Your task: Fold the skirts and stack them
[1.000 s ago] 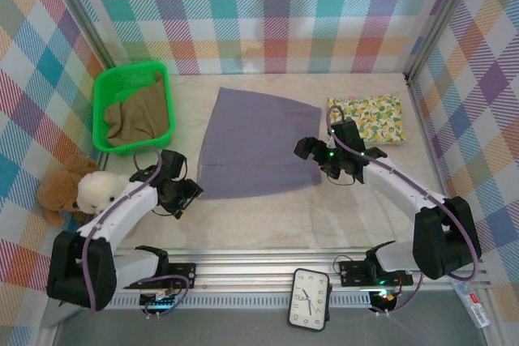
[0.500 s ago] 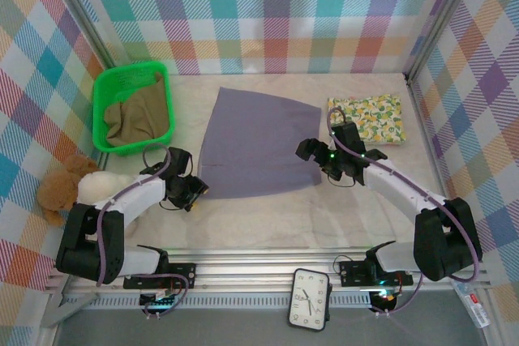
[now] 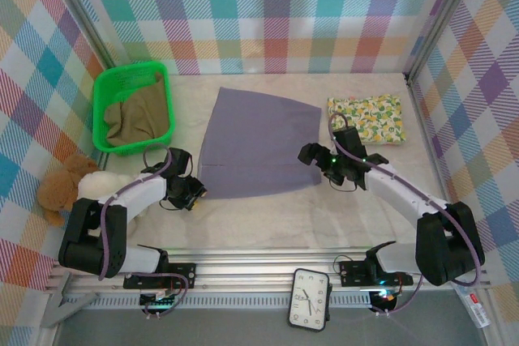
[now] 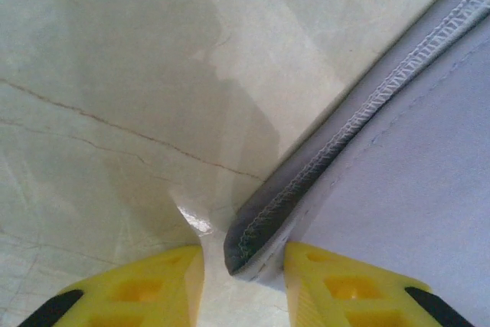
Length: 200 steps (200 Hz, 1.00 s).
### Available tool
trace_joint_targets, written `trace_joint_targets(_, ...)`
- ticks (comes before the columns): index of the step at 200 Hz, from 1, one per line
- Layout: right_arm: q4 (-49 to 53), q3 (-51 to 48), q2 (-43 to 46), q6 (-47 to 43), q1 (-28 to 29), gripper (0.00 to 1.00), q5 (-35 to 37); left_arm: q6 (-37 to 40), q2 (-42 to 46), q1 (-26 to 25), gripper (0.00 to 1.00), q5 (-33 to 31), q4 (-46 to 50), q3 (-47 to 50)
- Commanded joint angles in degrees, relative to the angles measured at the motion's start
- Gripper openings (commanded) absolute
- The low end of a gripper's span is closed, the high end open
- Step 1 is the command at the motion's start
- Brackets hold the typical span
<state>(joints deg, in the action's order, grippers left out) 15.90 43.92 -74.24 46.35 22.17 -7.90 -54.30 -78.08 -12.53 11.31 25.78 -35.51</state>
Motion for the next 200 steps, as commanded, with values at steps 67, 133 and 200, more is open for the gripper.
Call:
trace_joint_targets(67,-0.86,-0.86,1.01,0.92,0.33,0.99,0.67,1.22,3.62,-0.03,0.20,-1.44,-0.35,-0.50)
trace_joint_targets(133,0.24,-0.95,1.04,1.46,0.25,0.99,1.96,1.02,3.51,-0.03,0.06,-1.30,1.39,-1.10)
trace_joint_targets(200,7.95,-1.38,4.15,-3.06,0.26,0.99,2.79,2.83,5.80,-0.03,0.00,-1.20,6.36,-2.69)
